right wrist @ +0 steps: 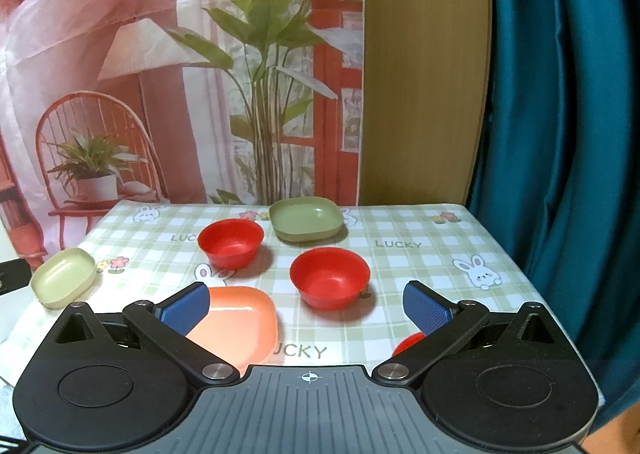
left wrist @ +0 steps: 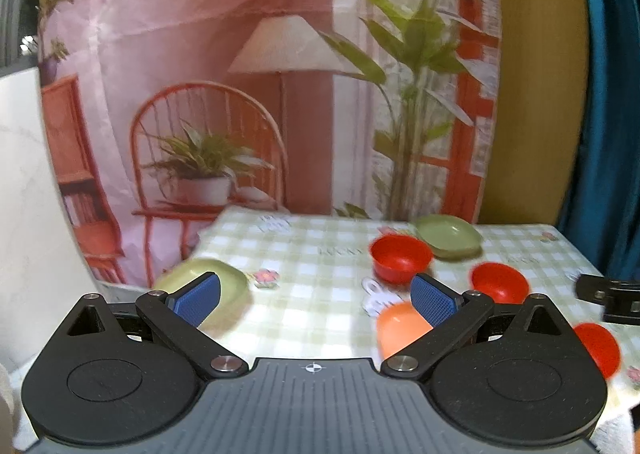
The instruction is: Organize plates and bowls
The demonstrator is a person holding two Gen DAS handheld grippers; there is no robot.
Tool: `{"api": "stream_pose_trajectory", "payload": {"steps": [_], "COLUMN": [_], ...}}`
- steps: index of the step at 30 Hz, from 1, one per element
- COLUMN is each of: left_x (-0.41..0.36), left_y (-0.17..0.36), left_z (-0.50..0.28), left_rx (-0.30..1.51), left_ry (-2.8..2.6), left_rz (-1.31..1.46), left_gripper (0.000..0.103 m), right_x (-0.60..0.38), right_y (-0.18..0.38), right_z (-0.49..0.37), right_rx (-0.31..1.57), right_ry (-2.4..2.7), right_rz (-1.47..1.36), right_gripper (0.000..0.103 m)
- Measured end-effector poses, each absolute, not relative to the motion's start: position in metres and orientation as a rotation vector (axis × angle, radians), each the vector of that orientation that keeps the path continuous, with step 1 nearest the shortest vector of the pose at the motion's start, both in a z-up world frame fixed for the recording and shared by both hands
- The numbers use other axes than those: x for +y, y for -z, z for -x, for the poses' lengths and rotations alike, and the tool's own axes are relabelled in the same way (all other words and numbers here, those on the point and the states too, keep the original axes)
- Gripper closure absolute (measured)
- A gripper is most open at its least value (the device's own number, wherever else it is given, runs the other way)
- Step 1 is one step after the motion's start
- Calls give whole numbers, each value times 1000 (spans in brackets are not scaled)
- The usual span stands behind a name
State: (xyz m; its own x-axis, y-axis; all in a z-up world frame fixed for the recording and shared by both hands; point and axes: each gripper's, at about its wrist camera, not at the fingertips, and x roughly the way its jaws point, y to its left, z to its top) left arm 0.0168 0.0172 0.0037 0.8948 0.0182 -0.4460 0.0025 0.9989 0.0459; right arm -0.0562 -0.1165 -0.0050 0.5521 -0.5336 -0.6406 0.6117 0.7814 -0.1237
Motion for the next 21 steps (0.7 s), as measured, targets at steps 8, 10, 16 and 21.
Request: {"api": "stream_pose_trajectory", "payload": {"steps": [8,10,16,21], "left_x": [50,56,83,105], "left_y": [-23,-29,-41,-44], "left_z": [-56,-65,-95,-111], "left_rx": [432,427,422,430], "left_ry": [-75,-93,-139,-142], "left_rz": [-43,-51,-59,-59], "left_gripper": [1,2,4,6], "right_x": [-141,-144,-153,-149], "right_y": [0,-1,4,19], "right_z": [28,18,-16,-50], "right_rx": [694,685,670,676], "right_ry": [634,621,585,511], "right_rz": [-149,-137,-124,-129], "right_gripper": [0,0,1,3]}}
